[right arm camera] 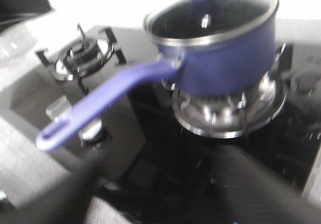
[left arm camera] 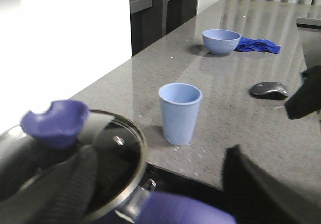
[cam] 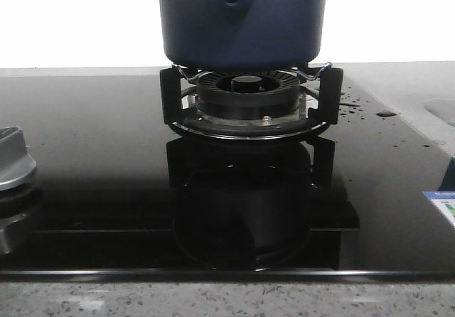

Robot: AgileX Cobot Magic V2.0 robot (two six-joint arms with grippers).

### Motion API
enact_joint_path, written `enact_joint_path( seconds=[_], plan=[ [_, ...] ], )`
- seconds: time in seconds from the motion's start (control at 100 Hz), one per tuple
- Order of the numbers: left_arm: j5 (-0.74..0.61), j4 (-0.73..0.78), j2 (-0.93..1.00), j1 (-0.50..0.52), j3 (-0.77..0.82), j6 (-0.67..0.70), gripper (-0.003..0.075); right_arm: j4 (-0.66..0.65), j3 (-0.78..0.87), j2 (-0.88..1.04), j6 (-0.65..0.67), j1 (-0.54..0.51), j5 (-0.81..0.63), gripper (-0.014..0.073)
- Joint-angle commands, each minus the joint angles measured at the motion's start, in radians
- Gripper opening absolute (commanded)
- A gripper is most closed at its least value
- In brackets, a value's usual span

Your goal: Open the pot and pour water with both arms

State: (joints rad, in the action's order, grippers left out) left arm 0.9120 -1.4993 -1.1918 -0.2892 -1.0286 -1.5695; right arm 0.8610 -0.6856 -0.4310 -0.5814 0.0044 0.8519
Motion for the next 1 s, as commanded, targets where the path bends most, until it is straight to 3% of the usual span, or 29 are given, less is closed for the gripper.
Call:
enact_joint_path(
  seconds=[0.0, 0.38, 0.89, 0.99],
  plan=[
    [-0.018, -0.057, -0.065, -0.028, -0.101, -0.009, 0.0567, 0.048, -0.049, -0.014, -0.020, -0.004, -0.068, 0.0643],
    [-0.018, -0.032, -0.378, -0.045, -0.350, -0.009, 0.0568, 0.027, -0.111, -0.014, -0.020, -0.004, -0.055, 0.0647],
    [-0.003, -0.051, -0.526, -0.120, -0.432, -0.009, 0.0562, 0.027, -0.112, -0.014, -0.020, -0.004, -0.055, 0.0647],
    [-0.033, -0.056, -0.526, -0.126, -0.432, -0.009, 0.0511, 0.010, -0.112, -0.014, -0.020, -0.004, -0.075, 0.0647]
  ],
)
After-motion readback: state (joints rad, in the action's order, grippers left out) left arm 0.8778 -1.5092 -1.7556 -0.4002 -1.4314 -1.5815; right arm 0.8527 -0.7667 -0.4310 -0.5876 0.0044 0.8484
